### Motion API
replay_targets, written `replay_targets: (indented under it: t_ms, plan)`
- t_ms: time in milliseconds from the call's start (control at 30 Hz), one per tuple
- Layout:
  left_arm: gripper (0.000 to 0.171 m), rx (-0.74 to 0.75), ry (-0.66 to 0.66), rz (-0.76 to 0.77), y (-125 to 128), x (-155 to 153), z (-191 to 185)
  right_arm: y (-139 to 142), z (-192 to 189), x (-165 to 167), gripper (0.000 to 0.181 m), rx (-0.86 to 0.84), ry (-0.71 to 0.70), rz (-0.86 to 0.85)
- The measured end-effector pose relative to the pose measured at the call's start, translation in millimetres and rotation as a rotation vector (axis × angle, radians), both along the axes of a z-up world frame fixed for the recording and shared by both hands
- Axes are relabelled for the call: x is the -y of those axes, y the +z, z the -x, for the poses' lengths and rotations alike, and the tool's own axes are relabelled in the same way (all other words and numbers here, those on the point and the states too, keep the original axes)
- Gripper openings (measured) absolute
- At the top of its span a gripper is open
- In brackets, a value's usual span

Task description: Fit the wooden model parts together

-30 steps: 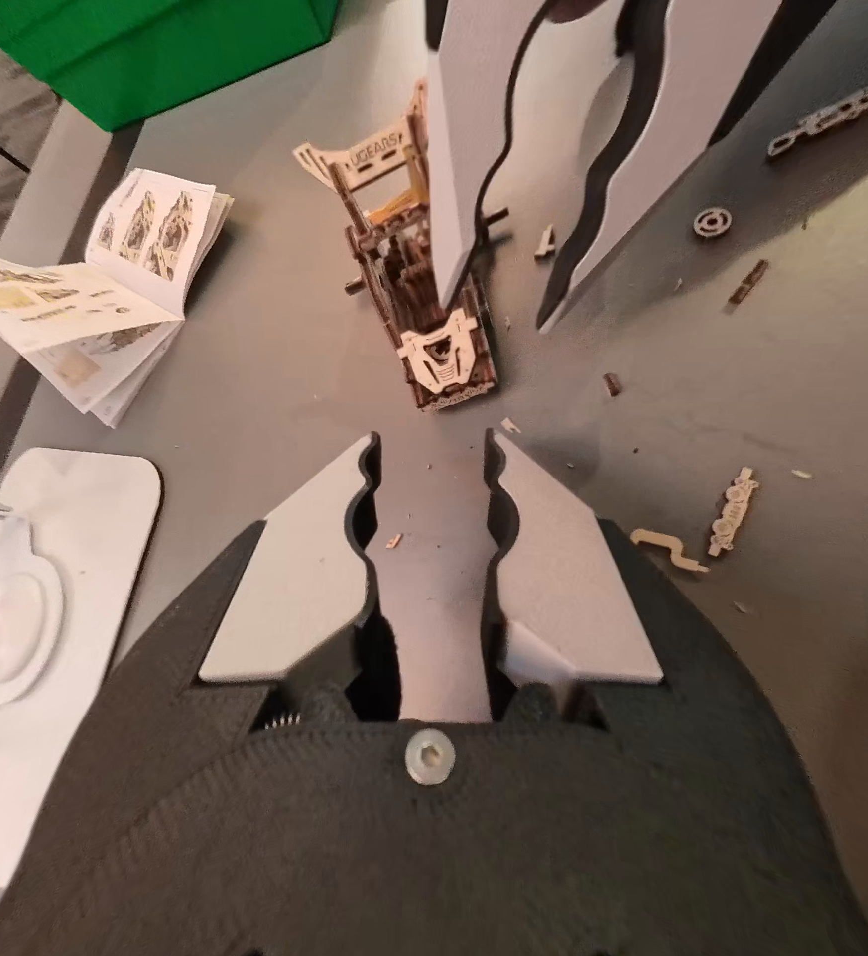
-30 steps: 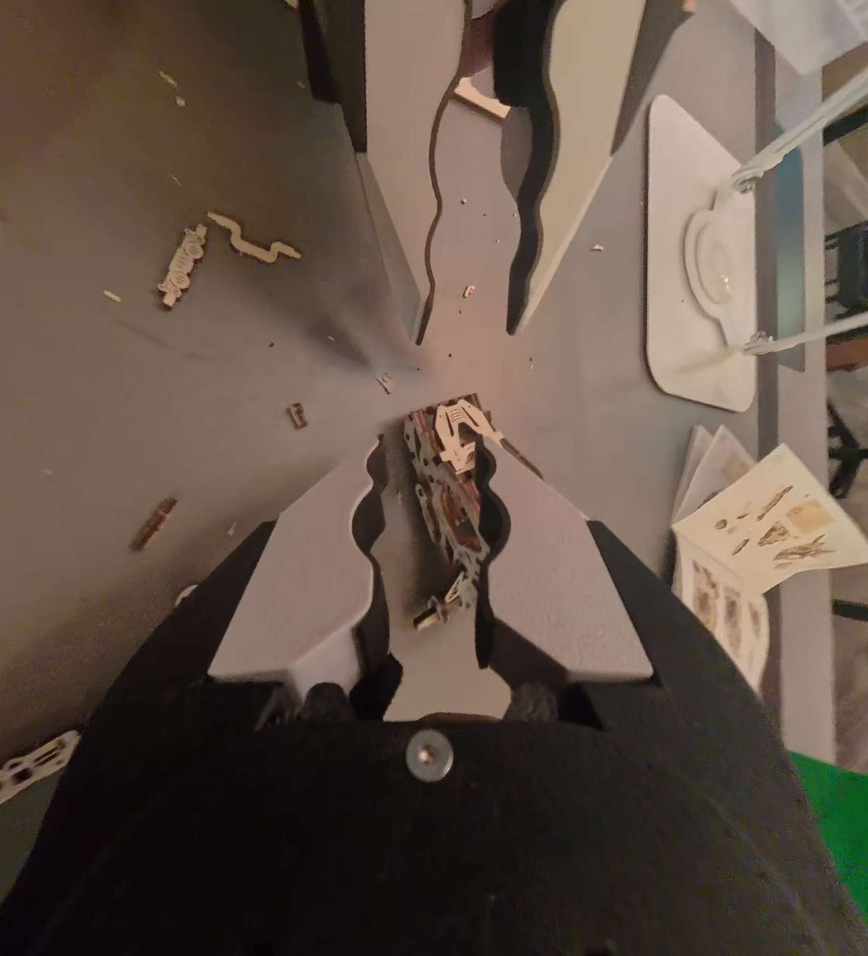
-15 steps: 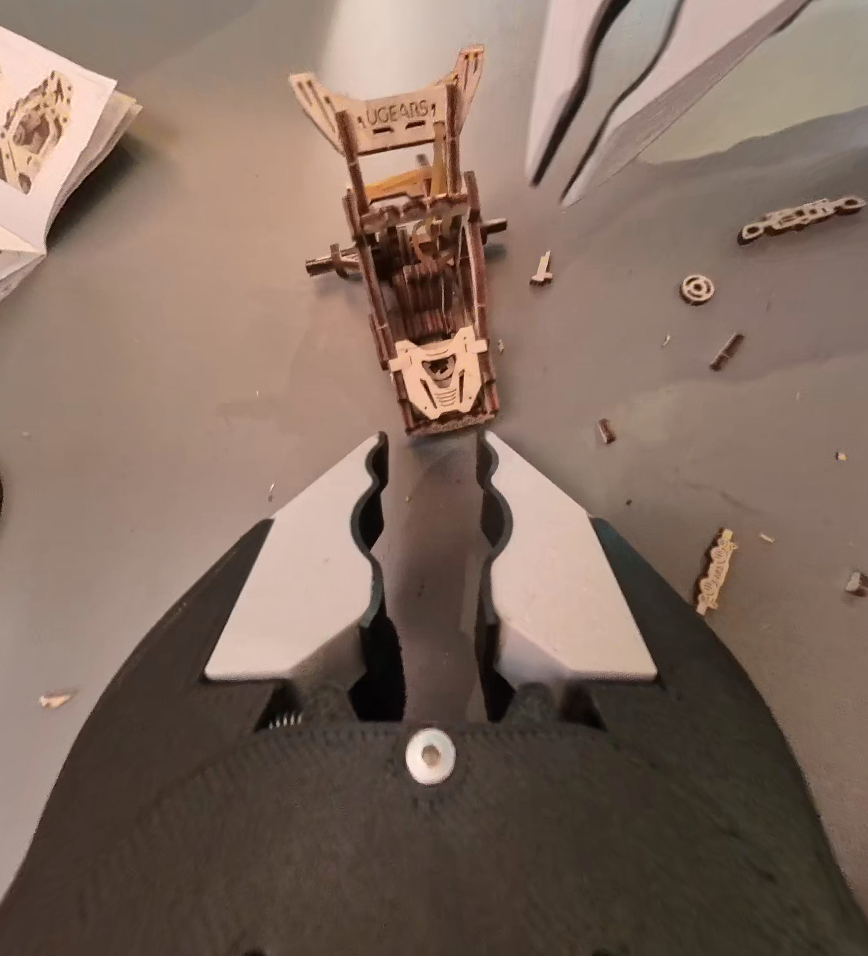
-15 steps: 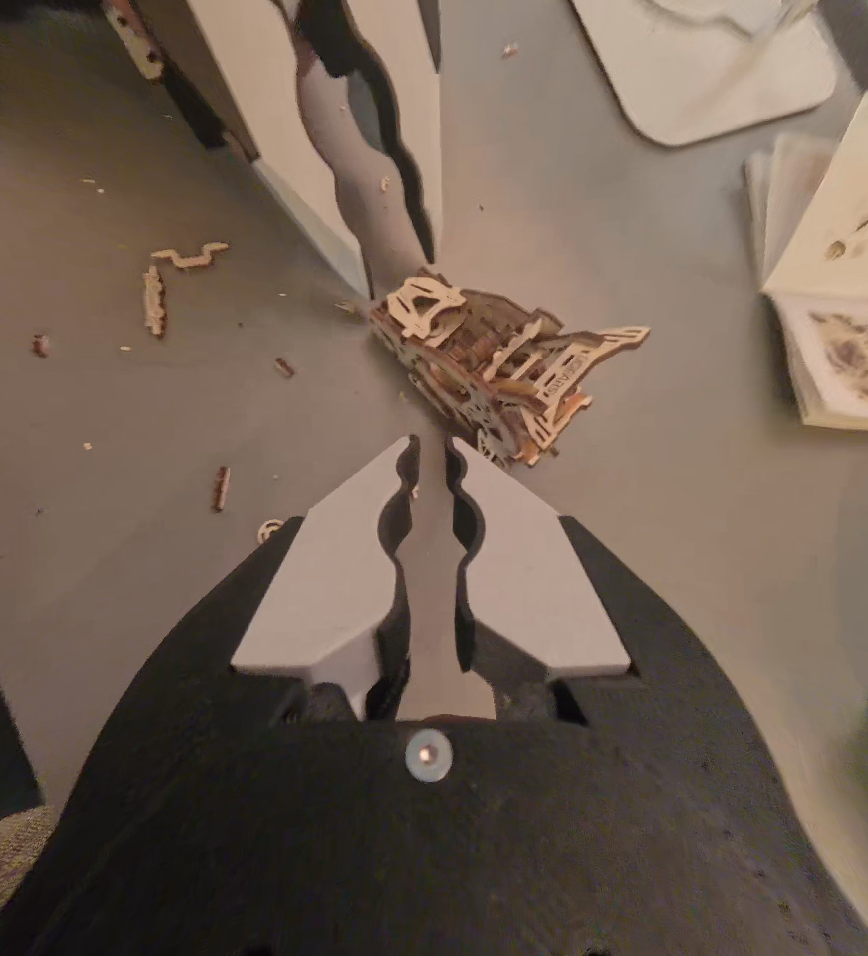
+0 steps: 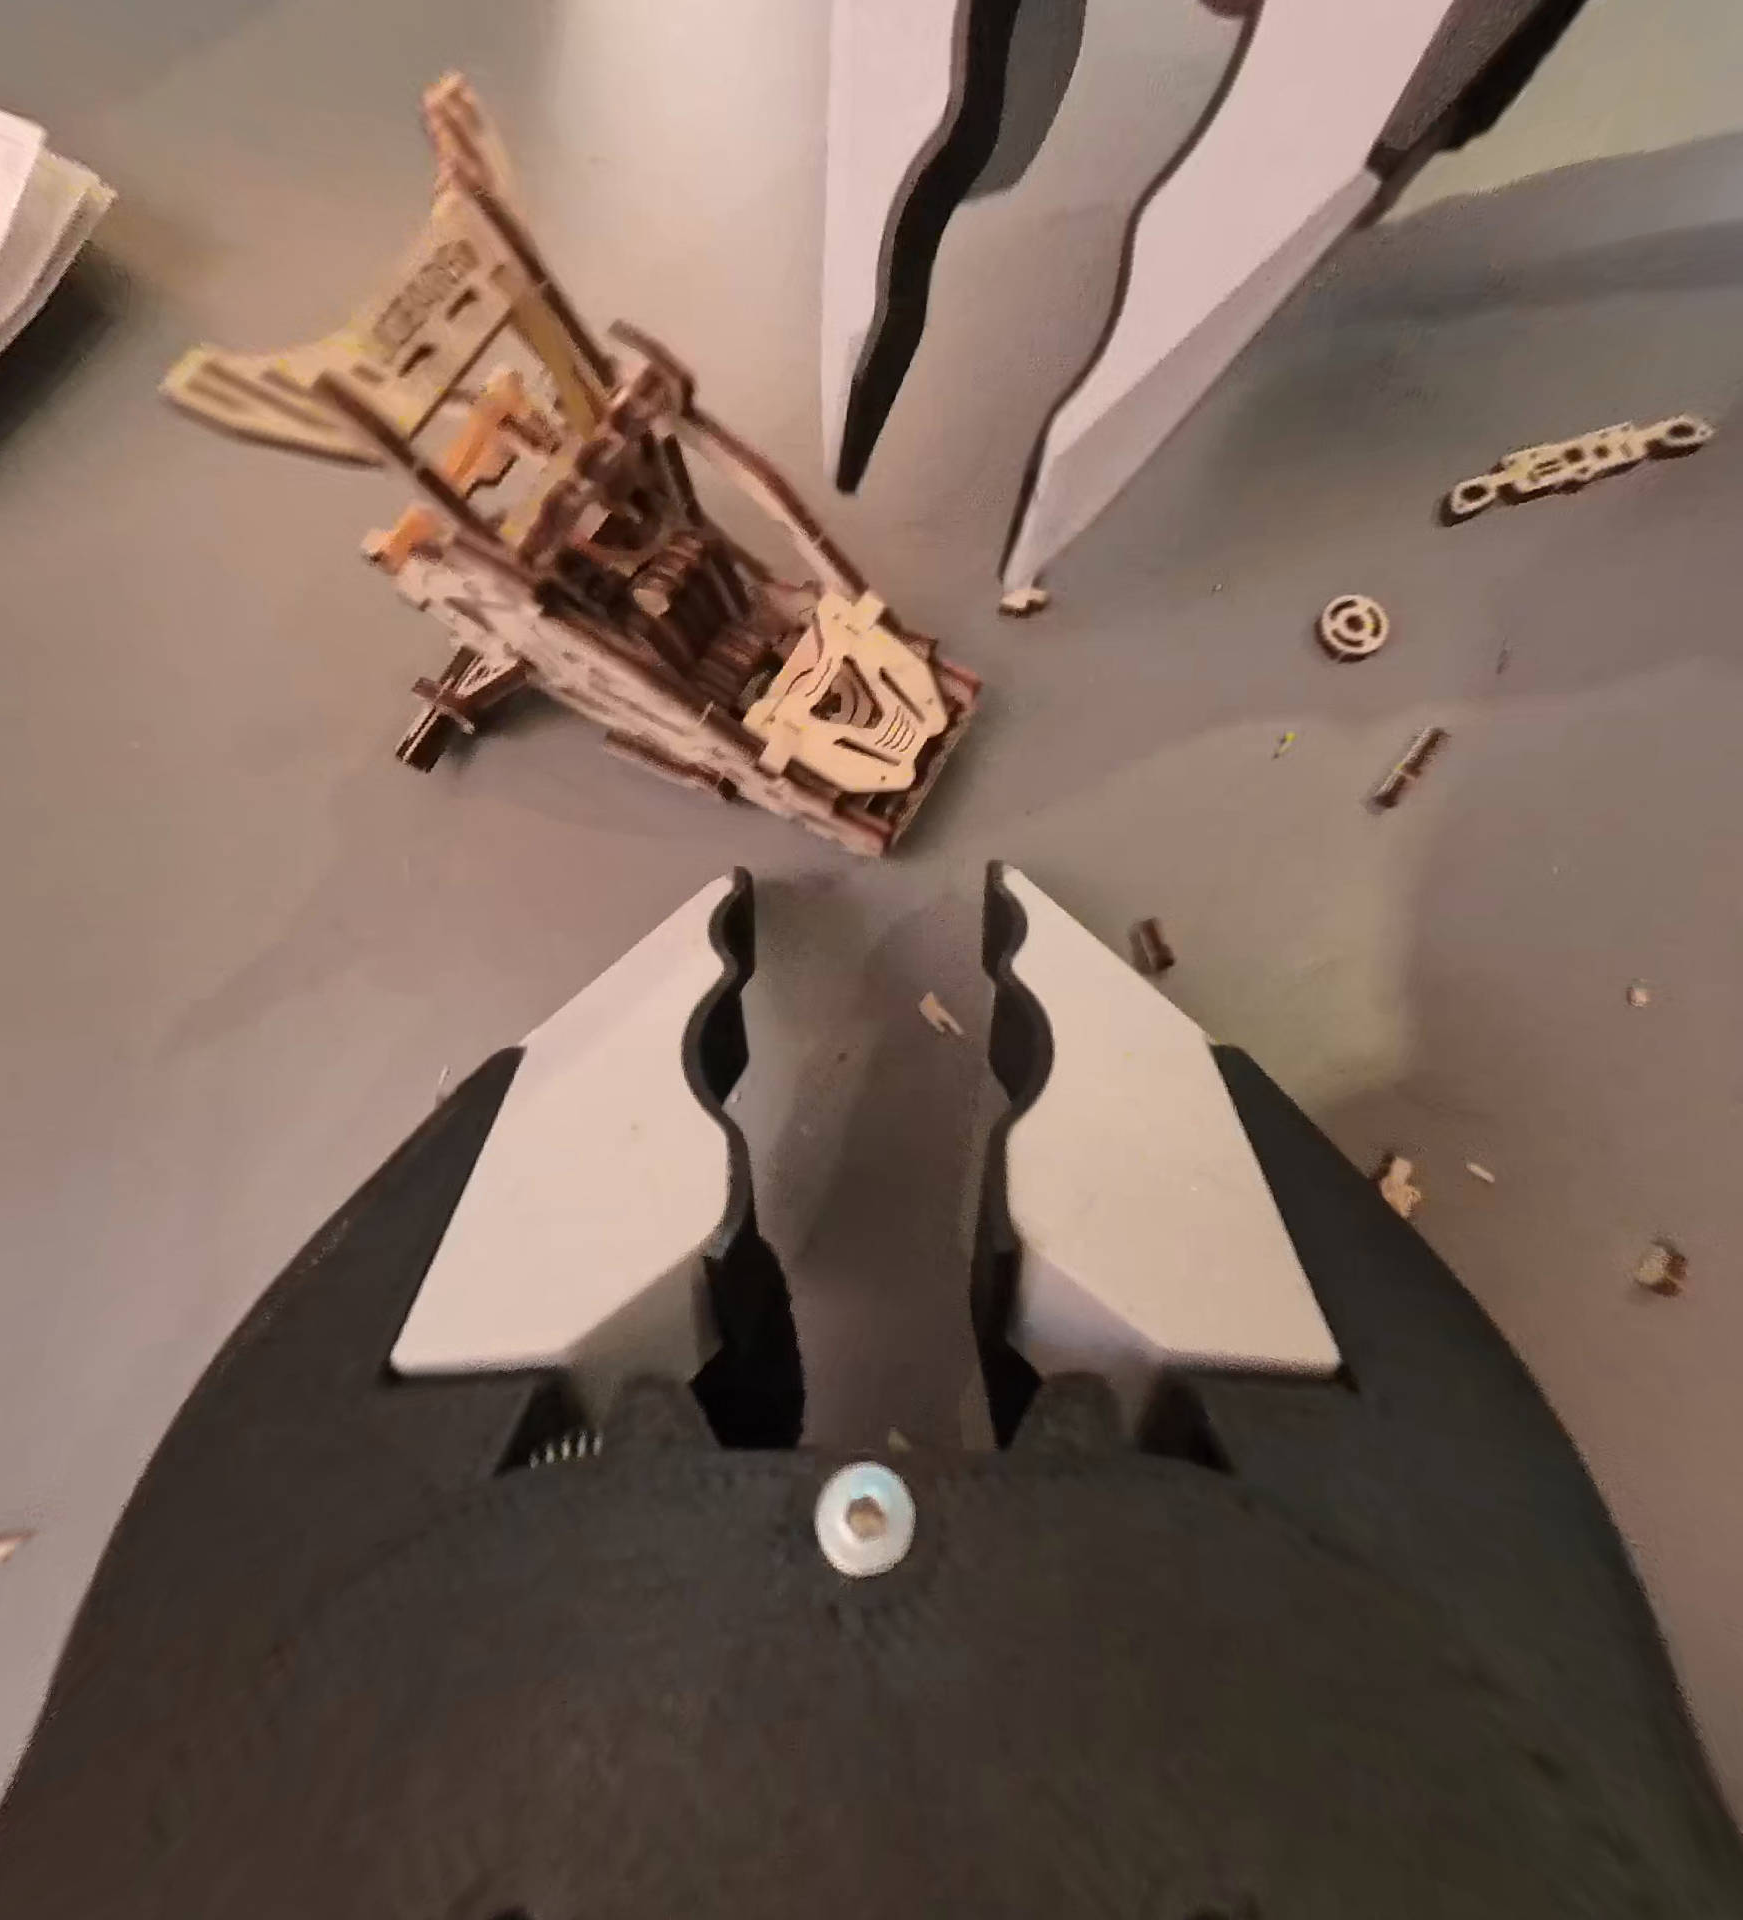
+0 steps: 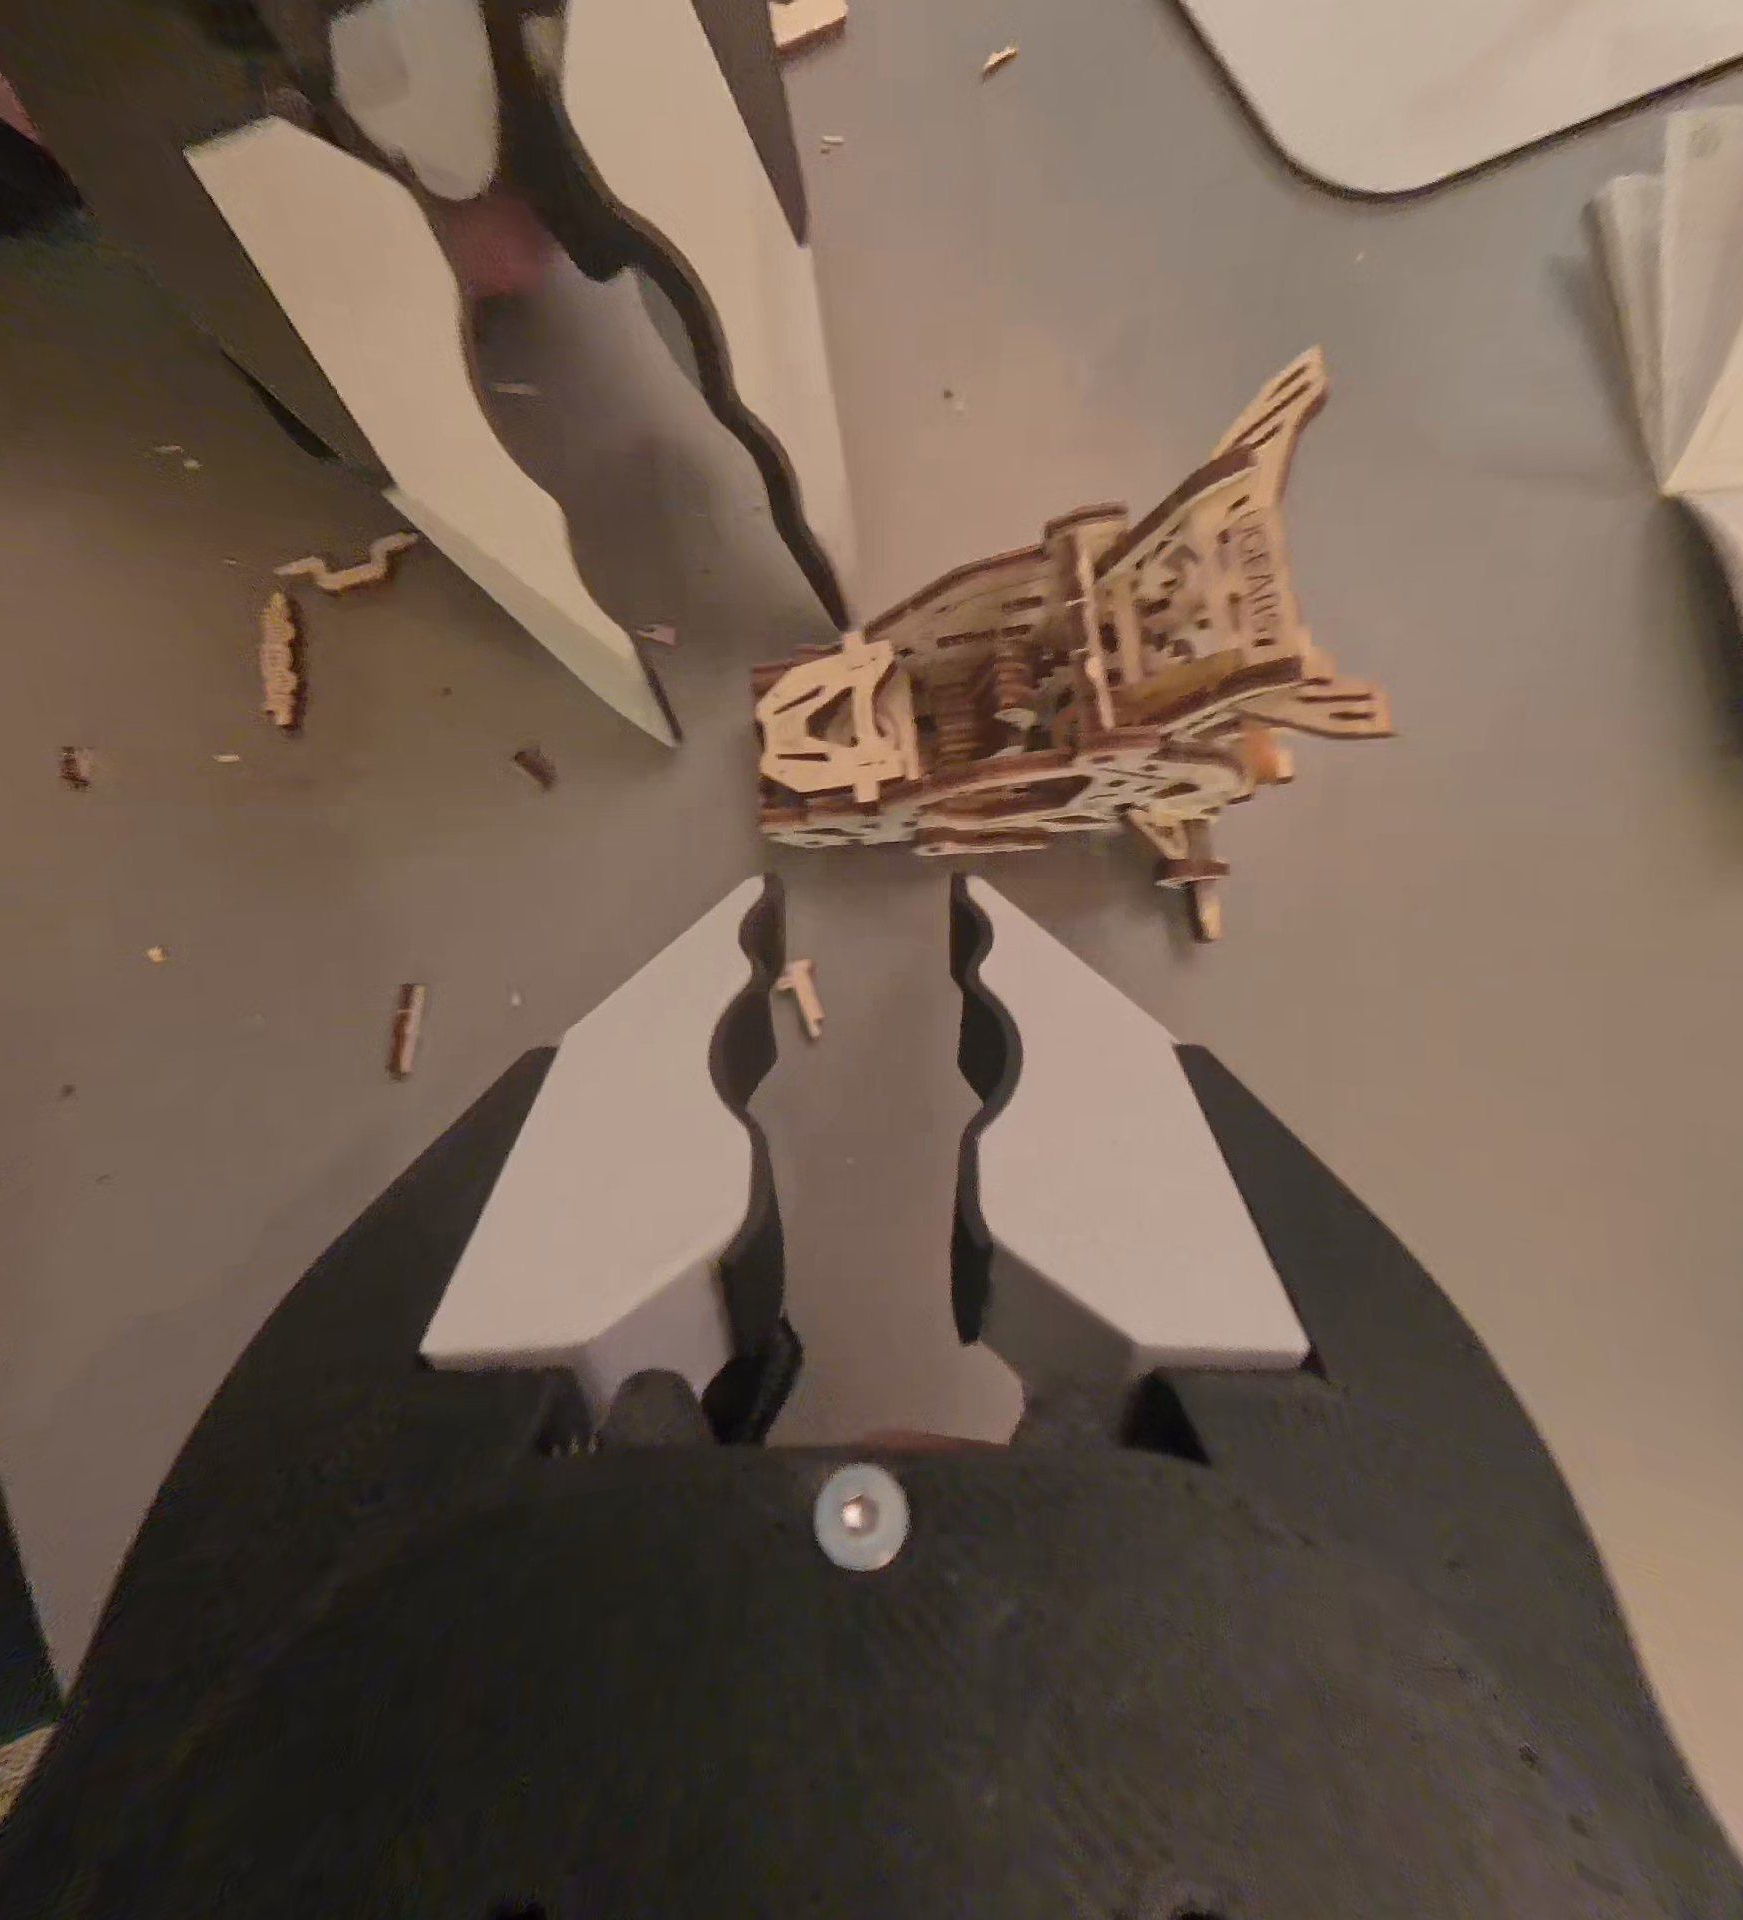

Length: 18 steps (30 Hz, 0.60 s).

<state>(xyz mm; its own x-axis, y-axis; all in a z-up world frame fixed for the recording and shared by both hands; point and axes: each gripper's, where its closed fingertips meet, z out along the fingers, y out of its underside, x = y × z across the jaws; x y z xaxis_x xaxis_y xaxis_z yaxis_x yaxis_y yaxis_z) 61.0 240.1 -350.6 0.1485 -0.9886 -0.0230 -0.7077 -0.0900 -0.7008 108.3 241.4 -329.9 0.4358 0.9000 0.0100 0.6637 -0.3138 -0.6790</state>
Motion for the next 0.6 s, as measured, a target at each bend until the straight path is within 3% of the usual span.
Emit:
replay_targets:
  t_ms: [167, 600]
  plan:
    - [0.016, -0.004, -0.032, -0.019, -2, 3, -15, -11, 11, 3, 0.027, -0.018, -0.036, -0.01]
    - [0.014, -0.004, 0.031, -0.054, -2, -4, -22, -13, 6, -6, 0.018, -0.031, -0.078, -0.054]
